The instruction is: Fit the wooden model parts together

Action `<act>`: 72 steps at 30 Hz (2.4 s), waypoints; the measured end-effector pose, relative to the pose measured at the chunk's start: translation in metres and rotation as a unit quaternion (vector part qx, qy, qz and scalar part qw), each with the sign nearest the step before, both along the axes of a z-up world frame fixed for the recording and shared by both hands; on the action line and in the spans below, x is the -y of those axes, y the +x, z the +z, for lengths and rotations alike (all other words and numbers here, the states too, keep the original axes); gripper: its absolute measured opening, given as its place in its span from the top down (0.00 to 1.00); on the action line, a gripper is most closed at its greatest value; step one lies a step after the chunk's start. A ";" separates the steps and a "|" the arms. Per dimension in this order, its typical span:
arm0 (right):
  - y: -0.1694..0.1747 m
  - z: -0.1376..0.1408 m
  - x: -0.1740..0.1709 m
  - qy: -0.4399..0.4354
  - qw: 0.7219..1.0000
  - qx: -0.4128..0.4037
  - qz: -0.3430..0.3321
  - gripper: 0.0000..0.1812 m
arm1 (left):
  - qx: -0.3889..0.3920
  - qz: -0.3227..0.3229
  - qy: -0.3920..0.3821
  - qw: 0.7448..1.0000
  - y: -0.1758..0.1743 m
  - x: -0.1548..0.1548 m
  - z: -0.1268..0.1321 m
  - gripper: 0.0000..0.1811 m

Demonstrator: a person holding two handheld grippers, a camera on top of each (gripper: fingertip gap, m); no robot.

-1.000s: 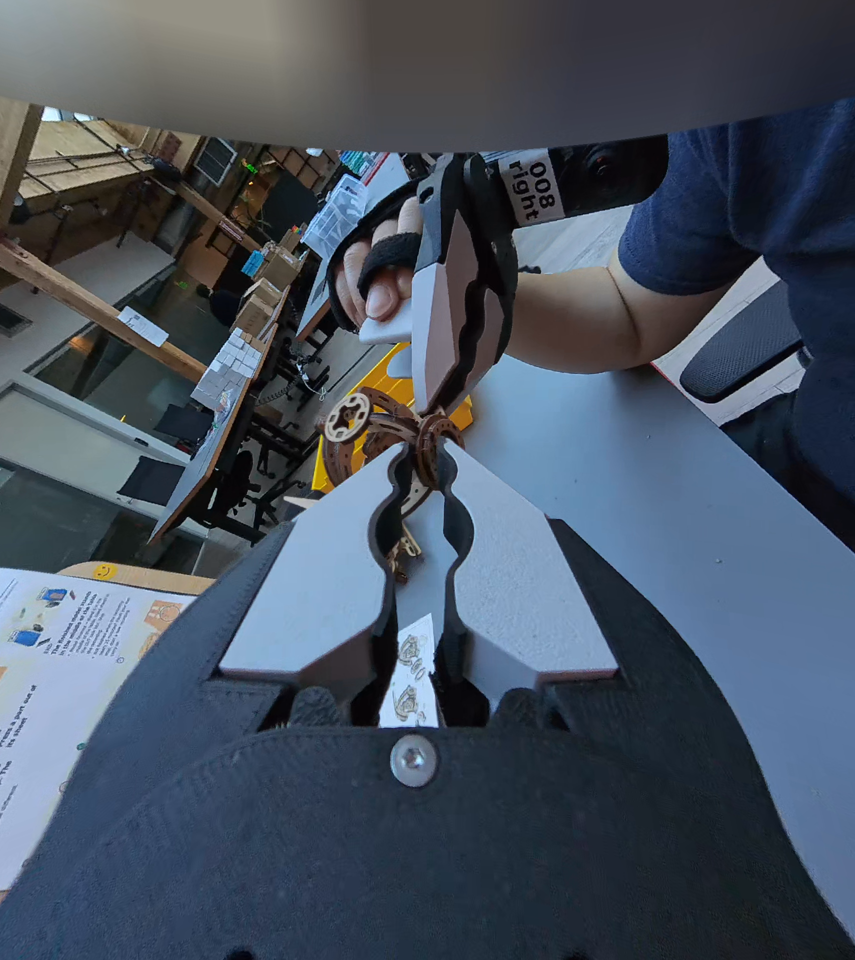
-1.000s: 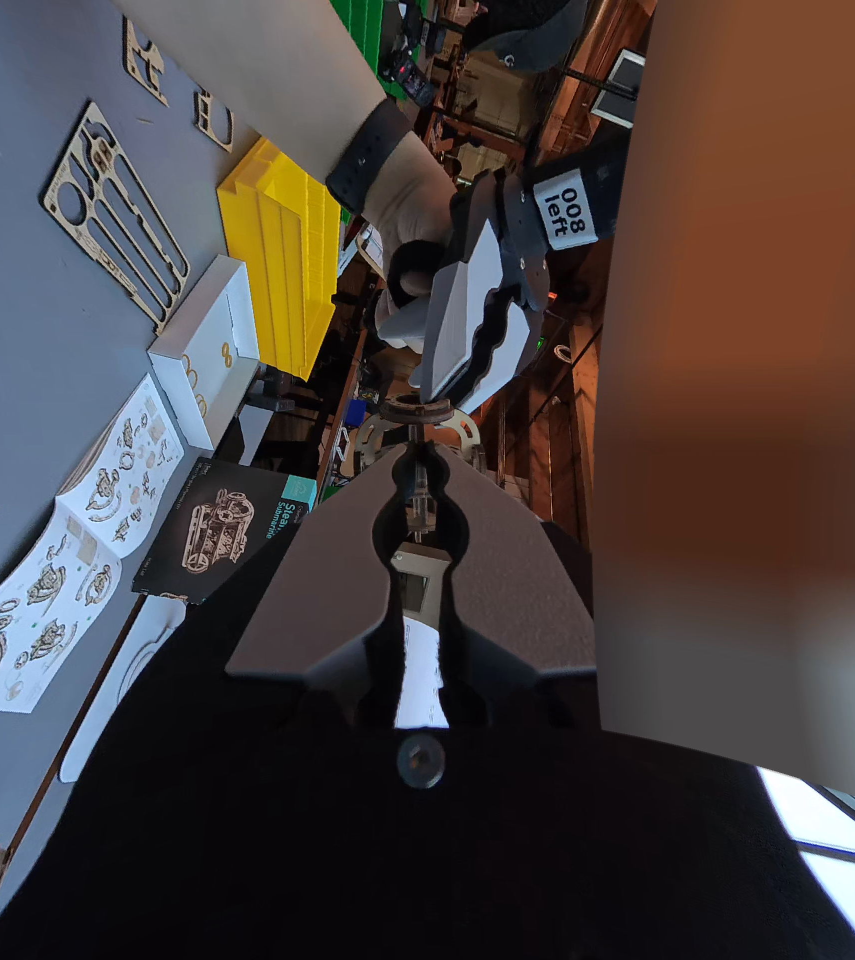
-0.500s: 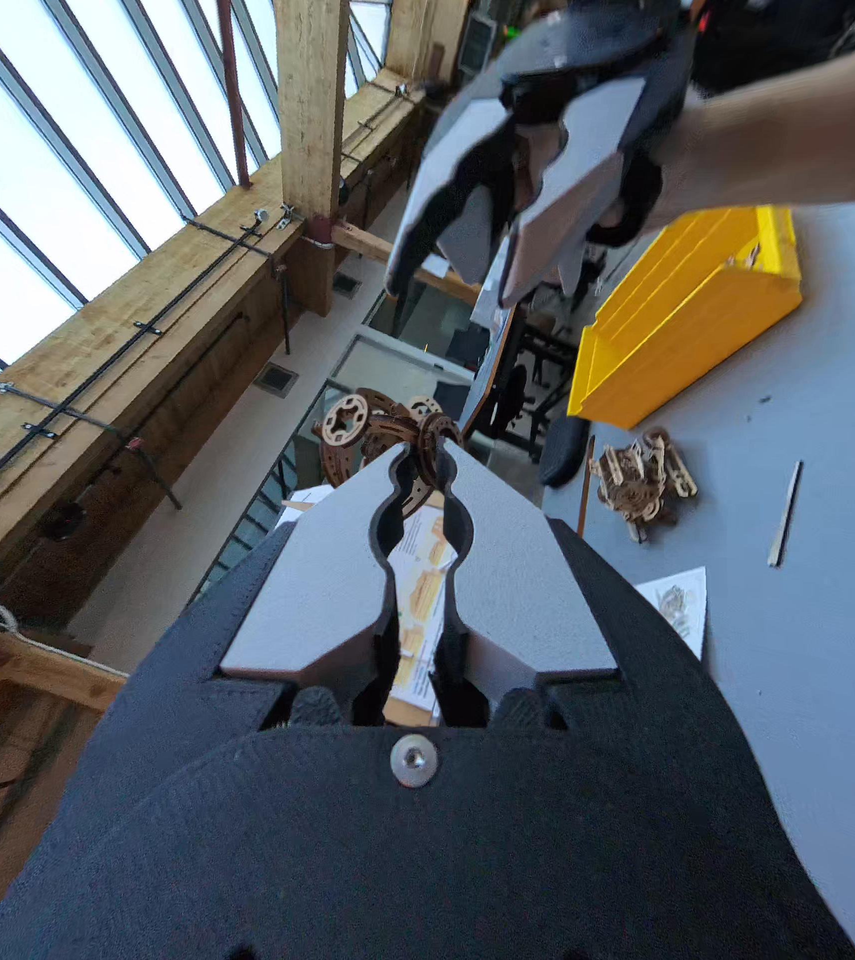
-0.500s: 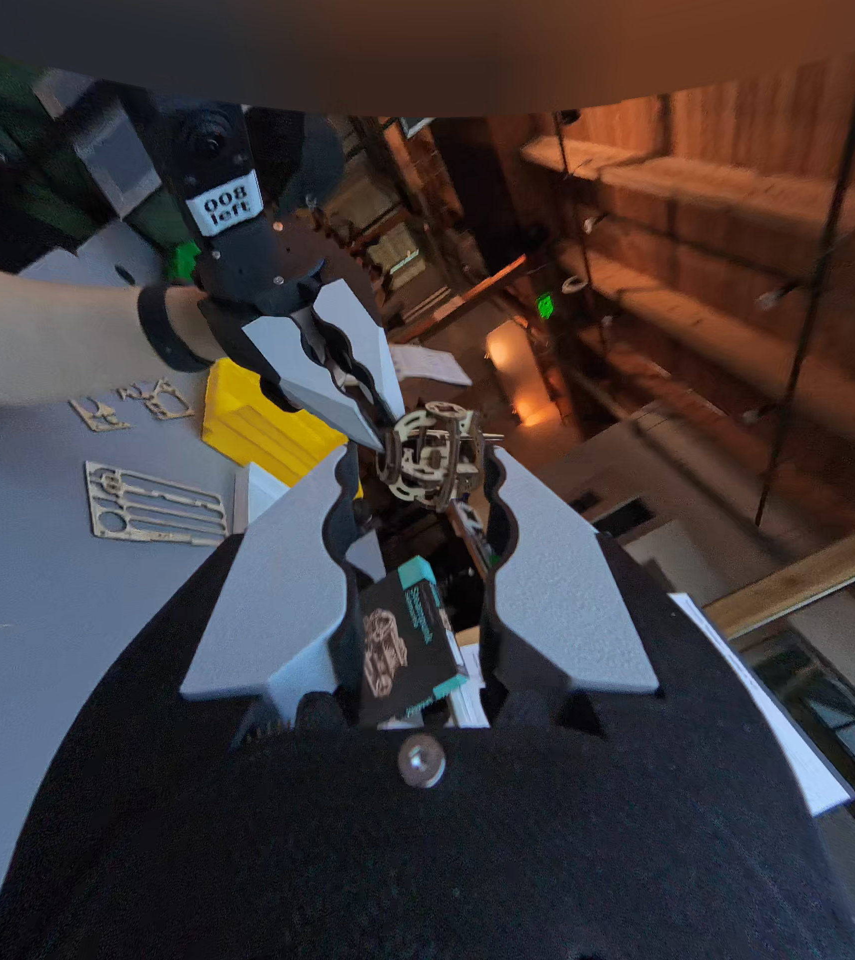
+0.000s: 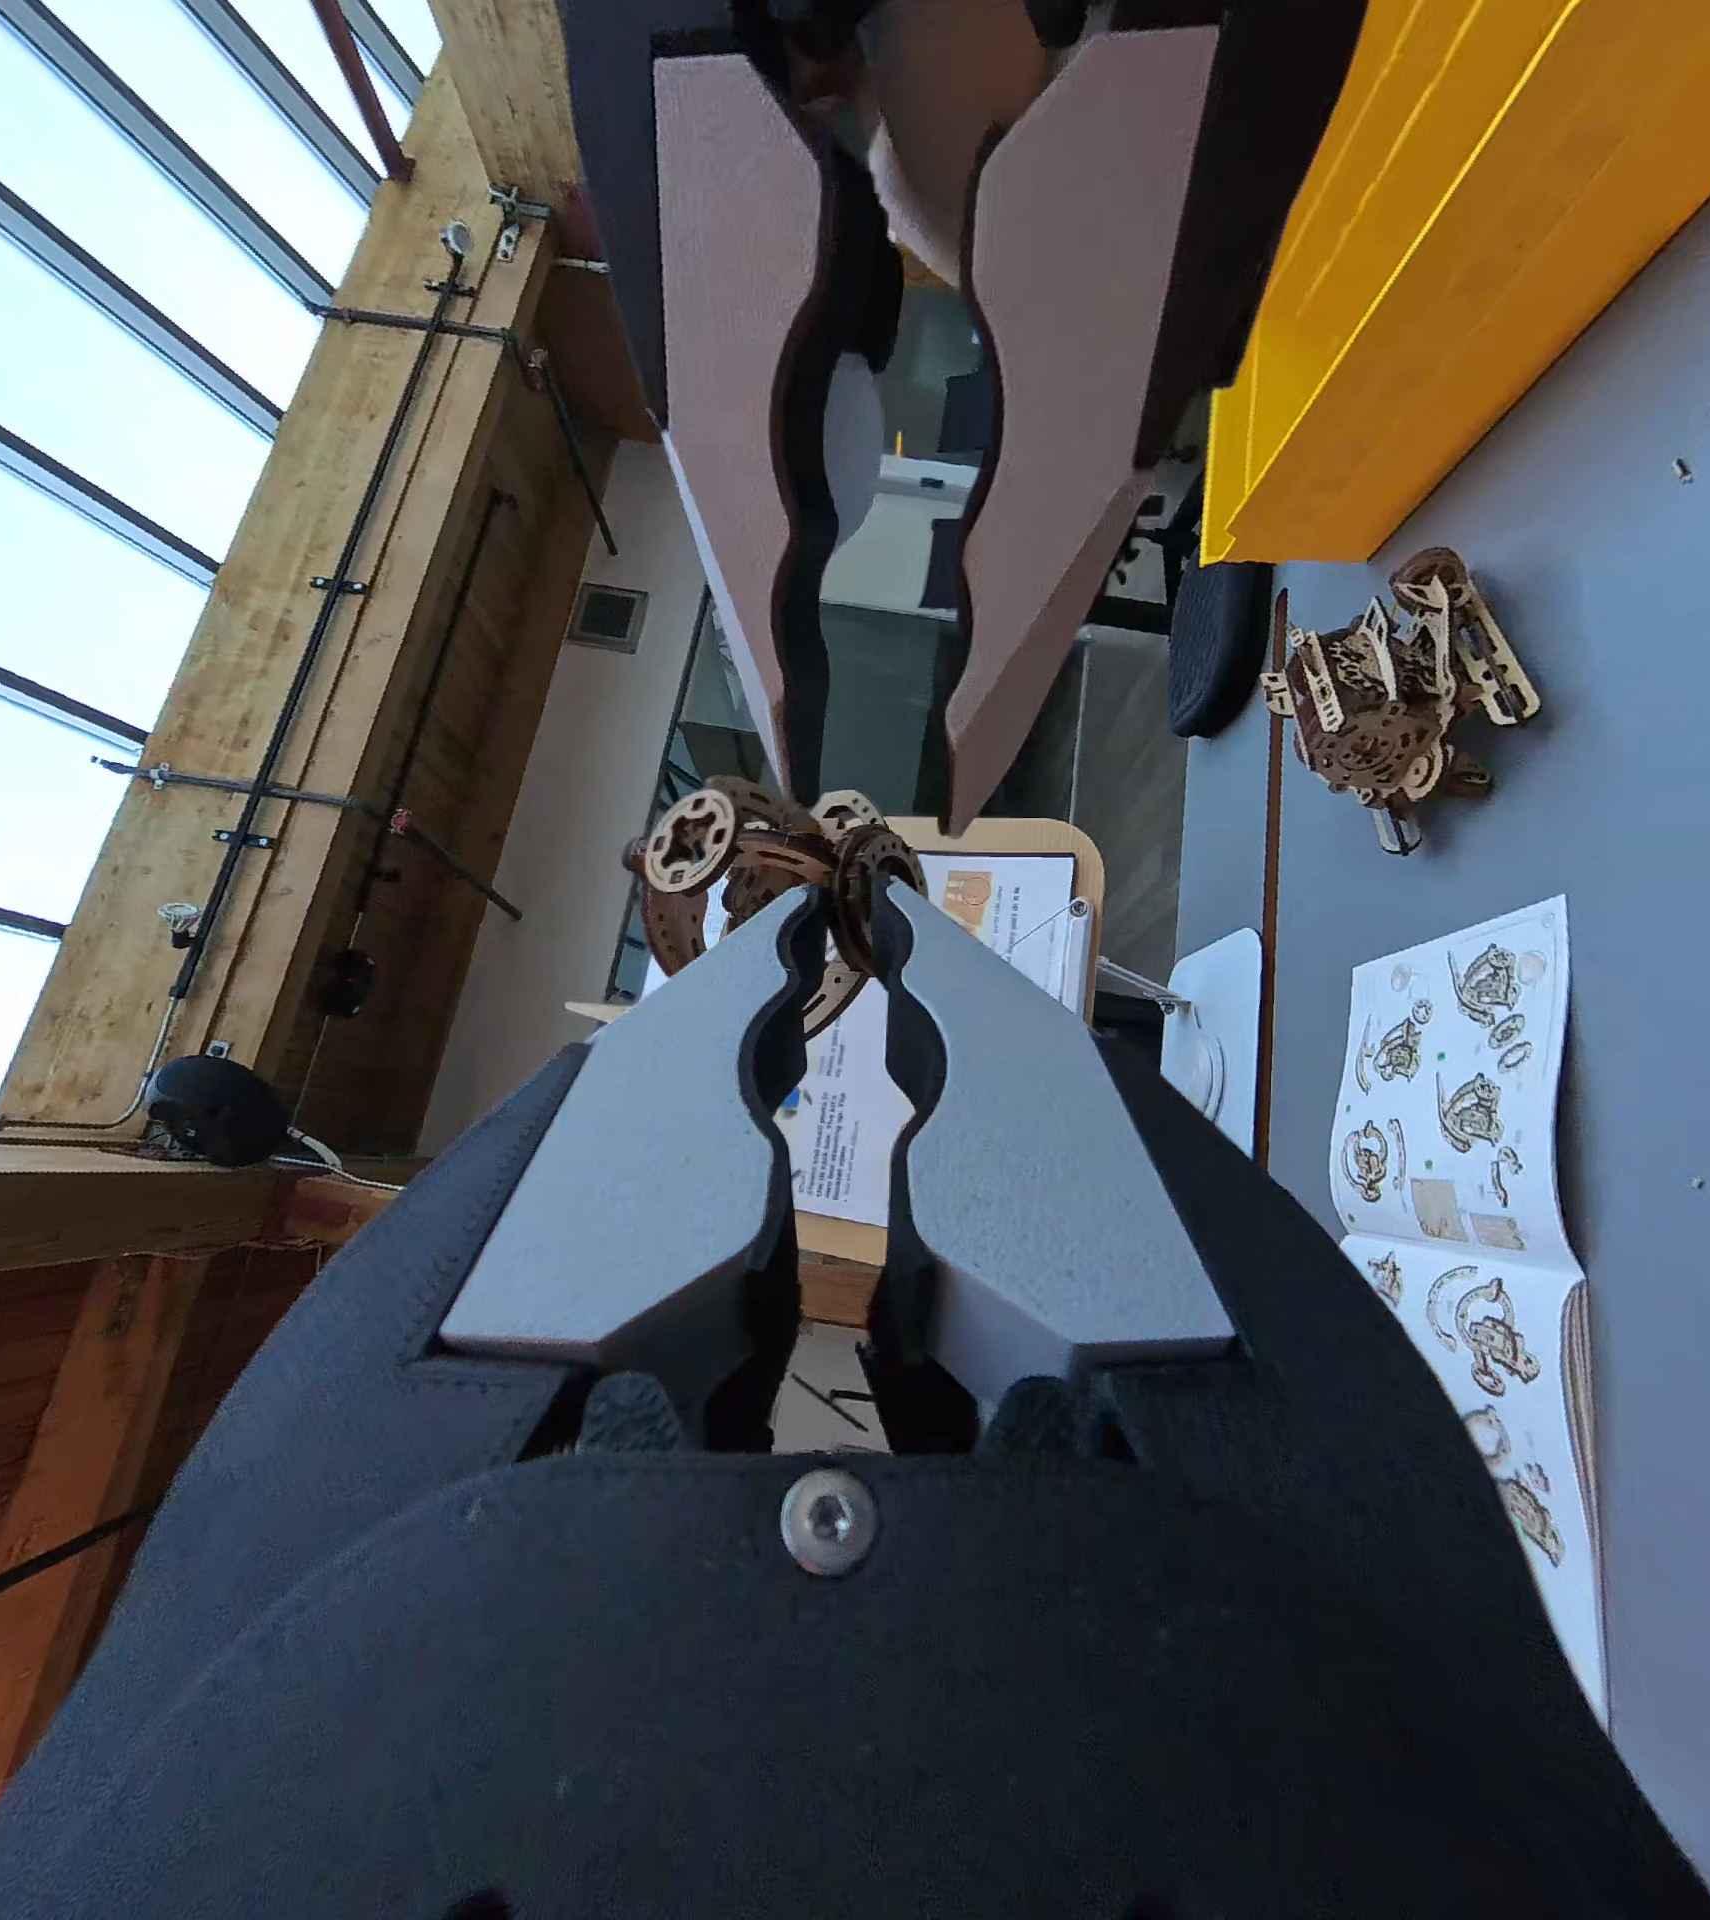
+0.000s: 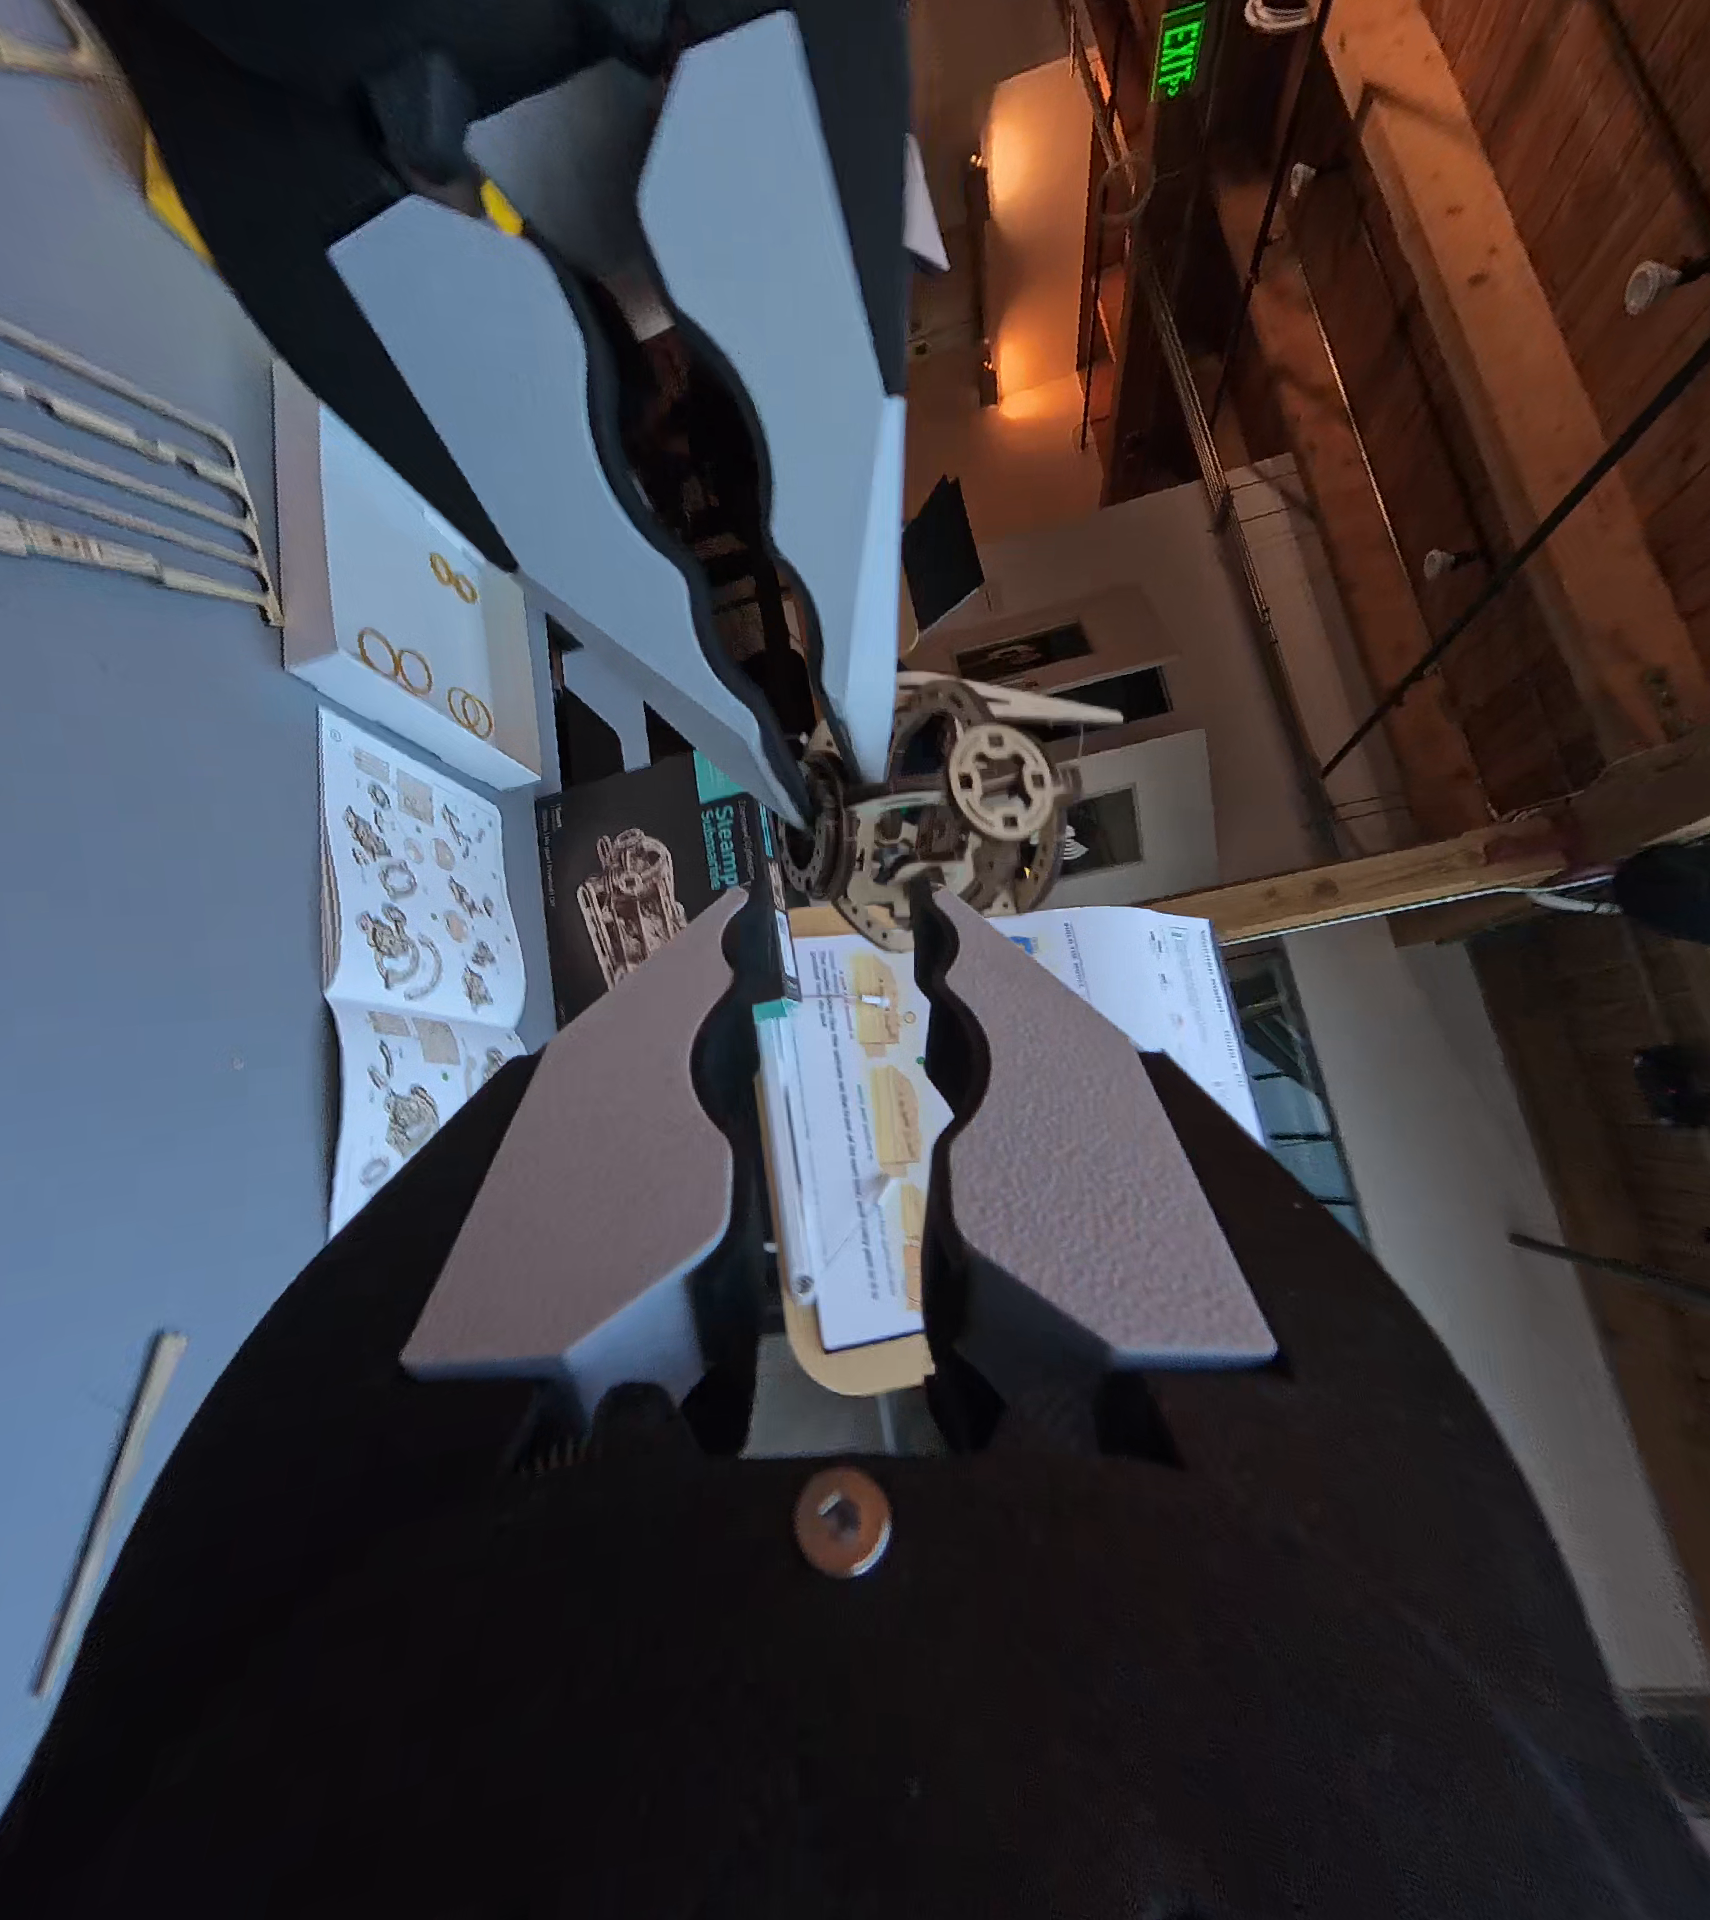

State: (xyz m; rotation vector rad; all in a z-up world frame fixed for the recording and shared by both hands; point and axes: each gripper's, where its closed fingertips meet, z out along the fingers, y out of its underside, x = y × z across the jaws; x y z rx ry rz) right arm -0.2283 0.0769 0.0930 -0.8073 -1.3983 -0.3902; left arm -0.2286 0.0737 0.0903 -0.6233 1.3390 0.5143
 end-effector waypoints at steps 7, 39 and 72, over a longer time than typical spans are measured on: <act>0.005 0.023 0.001 -0.135 0.979 -0.140 0.056 0.76 | 0.059 -0.008 0.004 0.998 0.000 0.002 0.017 0.97; 0.010 0.026 0.004 -0.108 0.985 -0.134 0.032 0.85 | 0.075 -0.046 0.022 0.996 0.010 0.020 0.023 0.97; 0.007 0.033 0.020 -0.028 0.993 -0.108 0.032 0.86 | 0.089 -0.055 0.023 0.994 0.010 0.018 0.025 0.87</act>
